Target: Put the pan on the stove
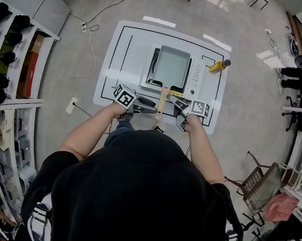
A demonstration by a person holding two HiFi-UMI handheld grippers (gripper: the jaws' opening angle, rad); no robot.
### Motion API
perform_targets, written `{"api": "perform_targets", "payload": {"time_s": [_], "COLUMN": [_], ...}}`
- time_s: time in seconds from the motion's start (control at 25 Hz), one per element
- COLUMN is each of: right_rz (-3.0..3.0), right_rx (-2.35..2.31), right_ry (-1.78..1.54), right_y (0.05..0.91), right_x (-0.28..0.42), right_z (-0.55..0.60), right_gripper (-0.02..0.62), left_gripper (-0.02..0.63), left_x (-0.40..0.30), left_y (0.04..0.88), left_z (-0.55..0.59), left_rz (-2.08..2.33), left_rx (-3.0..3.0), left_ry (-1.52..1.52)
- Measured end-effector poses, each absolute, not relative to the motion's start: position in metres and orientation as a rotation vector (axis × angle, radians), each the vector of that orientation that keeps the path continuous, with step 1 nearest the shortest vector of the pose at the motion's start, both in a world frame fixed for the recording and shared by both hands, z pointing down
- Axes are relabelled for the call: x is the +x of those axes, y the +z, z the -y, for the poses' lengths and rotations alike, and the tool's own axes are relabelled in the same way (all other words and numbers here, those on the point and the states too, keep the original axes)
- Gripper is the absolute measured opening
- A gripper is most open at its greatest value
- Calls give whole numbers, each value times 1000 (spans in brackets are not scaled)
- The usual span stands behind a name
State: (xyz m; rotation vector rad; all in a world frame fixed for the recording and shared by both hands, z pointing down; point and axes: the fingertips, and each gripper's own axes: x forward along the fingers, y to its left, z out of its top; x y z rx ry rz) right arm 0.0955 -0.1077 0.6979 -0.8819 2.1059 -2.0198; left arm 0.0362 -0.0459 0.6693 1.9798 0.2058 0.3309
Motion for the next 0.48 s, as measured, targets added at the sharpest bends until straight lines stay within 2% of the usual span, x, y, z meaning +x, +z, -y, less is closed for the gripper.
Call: {"api": "perform_targets", "payload": {"time_s": [0.48], "right_rz": [-2254], "right_rx": [-1013], "right_ry": [-1902], "right_y": [682], "right_x": [111], "right_z": [96], "right_gripper": [232], "left_gripper": [233], "left_x": [19], "left_y": [655], "left_z": [70], "left_rz": [-21], "left_rx": [2236], "left_ry": [362]}}
